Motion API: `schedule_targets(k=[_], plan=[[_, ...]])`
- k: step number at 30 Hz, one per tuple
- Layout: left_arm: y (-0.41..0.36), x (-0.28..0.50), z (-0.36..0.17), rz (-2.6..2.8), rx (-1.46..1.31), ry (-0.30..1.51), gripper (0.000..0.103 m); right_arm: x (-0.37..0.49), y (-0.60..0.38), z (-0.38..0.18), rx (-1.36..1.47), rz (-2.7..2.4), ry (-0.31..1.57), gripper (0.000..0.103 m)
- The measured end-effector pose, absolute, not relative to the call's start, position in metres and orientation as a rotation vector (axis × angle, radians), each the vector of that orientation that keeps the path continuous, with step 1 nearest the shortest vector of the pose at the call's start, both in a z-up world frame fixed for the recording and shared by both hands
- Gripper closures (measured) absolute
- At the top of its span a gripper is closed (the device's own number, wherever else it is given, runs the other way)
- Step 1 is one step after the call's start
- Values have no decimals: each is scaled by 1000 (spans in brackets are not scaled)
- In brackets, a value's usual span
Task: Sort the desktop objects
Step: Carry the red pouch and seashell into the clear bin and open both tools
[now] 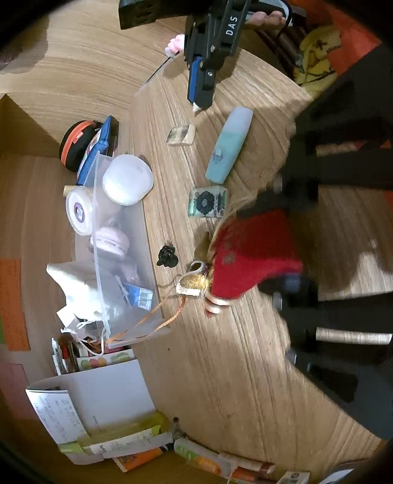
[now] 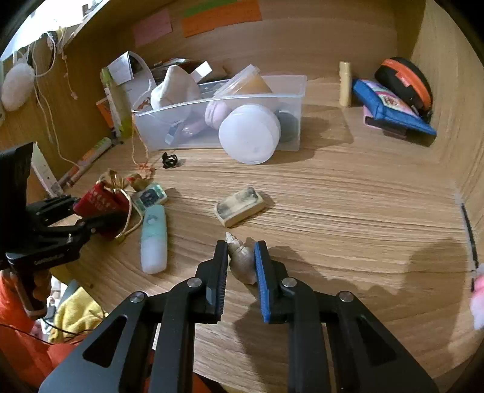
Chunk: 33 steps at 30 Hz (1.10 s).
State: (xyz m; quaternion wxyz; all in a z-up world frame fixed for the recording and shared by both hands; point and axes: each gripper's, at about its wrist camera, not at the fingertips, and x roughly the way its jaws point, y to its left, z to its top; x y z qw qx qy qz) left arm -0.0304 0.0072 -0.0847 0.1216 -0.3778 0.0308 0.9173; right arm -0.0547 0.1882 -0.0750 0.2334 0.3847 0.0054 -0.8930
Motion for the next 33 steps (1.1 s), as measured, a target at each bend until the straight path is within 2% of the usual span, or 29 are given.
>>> schedule_targets(k=[9,21,33], plan=[[-18,-27,-59,2728,-996,-28,79,-59,191,-54,995,-2465,-36,87],[-33,-45,-15,2779,-837,-45,79,-85,187,-8,840,-2515,-25,87],[-23,-84,13,2734,-767,-20,78,-120,184,11,787,-2533,-18,87]])
